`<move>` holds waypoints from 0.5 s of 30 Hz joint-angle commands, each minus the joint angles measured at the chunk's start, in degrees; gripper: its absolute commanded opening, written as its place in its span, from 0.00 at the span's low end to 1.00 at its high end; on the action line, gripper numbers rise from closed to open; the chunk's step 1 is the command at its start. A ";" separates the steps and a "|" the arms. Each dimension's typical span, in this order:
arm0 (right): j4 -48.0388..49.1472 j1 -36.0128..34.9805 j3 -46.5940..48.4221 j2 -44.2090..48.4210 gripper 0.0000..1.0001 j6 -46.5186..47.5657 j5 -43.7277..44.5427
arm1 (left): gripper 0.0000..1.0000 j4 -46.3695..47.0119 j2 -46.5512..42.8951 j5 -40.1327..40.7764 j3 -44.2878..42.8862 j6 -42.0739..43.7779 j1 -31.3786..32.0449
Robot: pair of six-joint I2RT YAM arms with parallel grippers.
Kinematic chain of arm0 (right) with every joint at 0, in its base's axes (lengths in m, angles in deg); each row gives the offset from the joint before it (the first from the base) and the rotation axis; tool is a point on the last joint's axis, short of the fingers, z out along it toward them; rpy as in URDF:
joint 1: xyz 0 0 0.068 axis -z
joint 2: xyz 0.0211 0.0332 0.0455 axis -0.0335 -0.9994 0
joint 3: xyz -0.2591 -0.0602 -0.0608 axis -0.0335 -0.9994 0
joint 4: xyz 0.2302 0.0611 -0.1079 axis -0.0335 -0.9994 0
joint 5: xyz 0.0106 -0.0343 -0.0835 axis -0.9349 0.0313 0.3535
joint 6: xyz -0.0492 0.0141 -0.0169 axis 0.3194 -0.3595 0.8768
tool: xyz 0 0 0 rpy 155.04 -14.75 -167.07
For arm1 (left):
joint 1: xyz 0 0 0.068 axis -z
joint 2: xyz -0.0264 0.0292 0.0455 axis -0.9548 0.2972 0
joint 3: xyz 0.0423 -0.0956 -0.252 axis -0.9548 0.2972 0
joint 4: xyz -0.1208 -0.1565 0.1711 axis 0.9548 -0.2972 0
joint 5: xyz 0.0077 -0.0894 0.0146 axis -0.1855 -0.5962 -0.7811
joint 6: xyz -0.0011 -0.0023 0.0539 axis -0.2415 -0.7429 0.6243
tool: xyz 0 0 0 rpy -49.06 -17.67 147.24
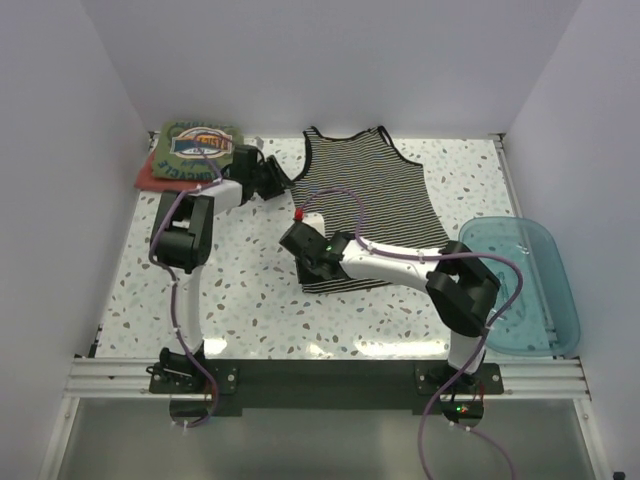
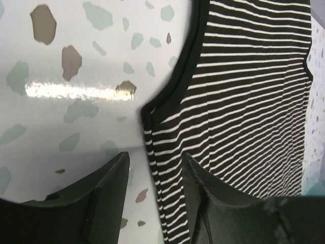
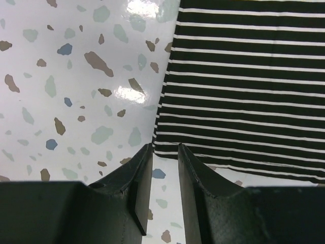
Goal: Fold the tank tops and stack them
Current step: Flatten the tank top out
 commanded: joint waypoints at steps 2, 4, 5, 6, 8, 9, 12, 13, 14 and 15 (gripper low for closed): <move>-1.74 -1.63 4.58 -2.76 0.31 1.27 2.19 | 0.50 -3.44 3.69 5.54 -6.18 4.46 1.45; -2.45 -2.43 4.67 -3.38 0.31 1.28 2.89 | 0.50 -3.44 4.48 6.16 -6.46 4.73 1.54; -2.45 -2.51 4.06 -3.73 0.32 1.10 2.80 | 0.50 -3.44 4.74 6.24 -6.63 4.56 1.54; -1.93 -2.69 3.79 -3.91 0.33 1.01 2.54 | 0.50 -3.44 4.92 6.33 -6.81 4.56 1.63; -1.31 -2.78 3.27 -4.78 0.37 1.01 1.93 | 0.49 -3.44 5.36 6.60 -6.81 4.38 1.54; -1.48 -2.87 3.35 -5.31 0.39 1.10 1.84 | 0.49 -3.44 5.45 6.68 -6.81 4.29 1.54; -1.66 -3.22 3.27 -7.33 0.39 1.10 1.40 | 0.48 -3.44 5.36 7.65 -6.46 4.29 1.54; -1.48 -3.31 3.18 -7.68 0.39 1.10 1.22 | 0.48 -3.44 5.10 7.83 -6.28 4.29 1.54; -1.40 -3.39 3.00 -7.95 0.39 1.10 1.13 | 0.48 -3.44 4.84 7.83 -5.85 4.29 1.54; -1.74 -3.48 2.74 -8.21 0.35 0.93 1.31 | 0.48 -3.44 4.66 7.91 -5.75 4.29 1.54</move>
